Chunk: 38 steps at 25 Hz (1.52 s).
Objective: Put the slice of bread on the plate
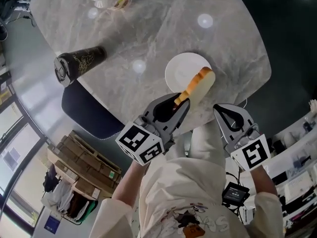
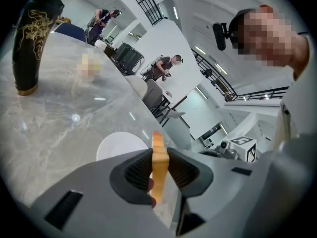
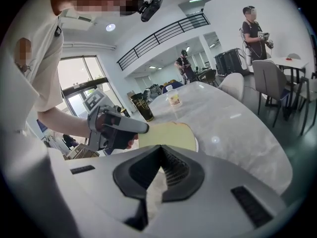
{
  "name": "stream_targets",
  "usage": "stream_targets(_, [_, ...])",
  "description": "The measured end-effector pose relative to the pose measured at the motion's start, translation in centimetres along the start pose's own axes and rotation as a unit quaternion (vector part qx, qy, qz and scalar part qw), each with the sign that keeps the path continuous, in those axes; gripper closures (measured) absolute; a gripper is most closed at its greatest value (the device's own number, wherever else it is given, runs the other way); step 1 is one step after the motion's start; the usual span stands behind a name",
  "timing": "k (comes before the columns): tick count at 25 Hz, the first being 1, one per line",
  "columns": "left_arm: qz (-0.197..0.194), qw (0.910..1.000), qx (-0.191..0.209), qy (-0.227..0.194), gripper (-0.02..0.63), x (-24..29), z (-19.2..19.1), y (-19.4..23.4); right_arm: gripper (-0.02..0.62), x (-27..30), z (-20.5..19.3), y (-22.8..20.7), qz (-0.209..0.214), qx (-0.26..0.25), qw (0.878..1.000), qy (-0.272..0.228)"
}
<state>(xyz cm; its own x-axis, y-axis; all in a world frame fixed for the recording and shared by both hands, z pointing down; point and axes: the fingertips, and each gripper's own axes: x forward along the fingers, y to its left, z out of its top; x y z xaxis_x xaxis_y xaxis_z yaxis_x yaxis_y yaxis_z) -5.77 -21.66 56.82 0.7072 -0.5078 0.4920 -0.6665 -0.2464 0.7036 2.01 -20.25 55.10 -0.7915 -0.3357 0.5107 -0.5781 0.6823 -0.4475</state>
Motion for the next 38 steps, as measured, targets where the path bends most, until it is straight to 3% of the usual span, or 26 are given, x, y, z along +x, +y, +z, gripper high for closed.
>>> stream_targets(7, [0.020, 0.9997, 0.005, 0.012, 0.506, 0.6, 0.8, 3.0, 0.590, 1.1, -1.1, -1.0, 0.003, 0.022, 1.000, 0.015])
stream_targets(17, [0.089, 0.9946, 0.038, 0.038, 0.503, 0.4, 0.4, 6.9, 0.591, 1.7, -1.3, -1.7, 0.006, 0.030, 0.999, 0.013])
stream_targets(19, [0.114, 0.9897, 0.069, 0.053, 0.481, 0.4, 0.4, 7.5, 0.591, 1.7, -0.9, -1.7, 0.008, 0.031, 0.999, 0.010])
stream_targets(23, [0.173, 0.9635, 0.183, 0.091, 0.434, 0.2, 0.5, 8.4, 0.591, 1.5, -0.8, -1.8, 0.006, 0.022, 1.000, 0.007])
stream_targets(32, [0.158, 0.9696, 0.167, 0.085, 0.434, -0.6, -0.1, 7.5, 0.590, 1.1, -0.9, -1.6, -0.008, 0.031, 0.999, -0.001])
stream_targets(38, [0.143, 0.9691, 0.189, 0.068, 0.436, -1.4, 0.6, 5.5, 0.589, 0.2, -1.0, -1.7, -0.068, -0.011, 0.997, 0.014])
